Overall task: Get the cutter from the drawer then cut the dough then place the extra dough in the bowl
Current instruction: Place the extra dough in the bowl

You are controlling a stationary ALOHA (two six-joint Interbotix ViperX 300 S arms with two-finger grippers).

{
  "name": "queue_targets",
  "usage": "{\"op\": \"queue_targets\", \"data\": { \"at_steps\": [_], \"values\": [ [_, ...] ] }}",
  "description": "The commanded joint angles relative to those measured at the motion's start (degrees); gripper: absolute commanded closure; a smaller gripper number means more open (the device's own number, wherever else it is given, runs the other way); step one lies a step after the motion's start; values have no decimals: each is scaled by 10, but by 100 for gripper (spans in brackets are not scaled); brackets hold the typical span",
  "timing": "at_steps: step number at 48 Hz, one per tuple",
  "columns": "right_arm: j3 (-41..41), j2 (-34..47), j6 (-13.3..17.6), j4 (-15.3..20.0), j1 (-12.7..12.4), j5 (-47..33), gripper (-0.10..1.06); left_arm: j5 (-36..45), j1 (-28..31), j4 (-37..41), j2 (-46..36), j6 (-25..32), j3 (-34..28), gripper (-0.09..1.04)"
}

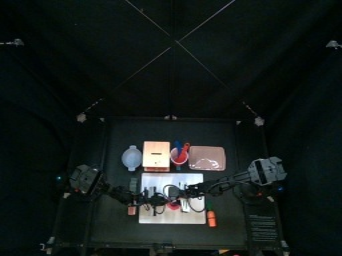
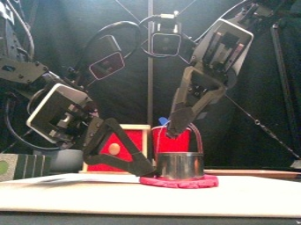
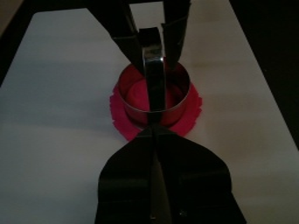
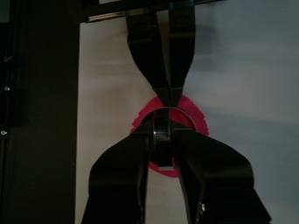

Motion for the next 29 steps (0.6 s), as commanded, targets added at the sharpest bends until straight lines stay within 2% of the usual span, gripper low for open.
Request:
{"op": "queue_targets", "data": {
  "at_steps": [1,8,17,29],
  "values": [
    [-18,-17,-1,-3,-4,-2,39,7,1,-4,-6,0,-1,47],
    [-30,-25,-1,-4,-4,12,42,9,1,-4,-6,-1,-1,47],
    [-57,-40,-1,-8,-4,68,42,10,1,-7,-6,-1,1,47],
    [-73,-56,0,-35,-12,83,42,10,1,-7,-6,-1,1,47]
  ]
}}
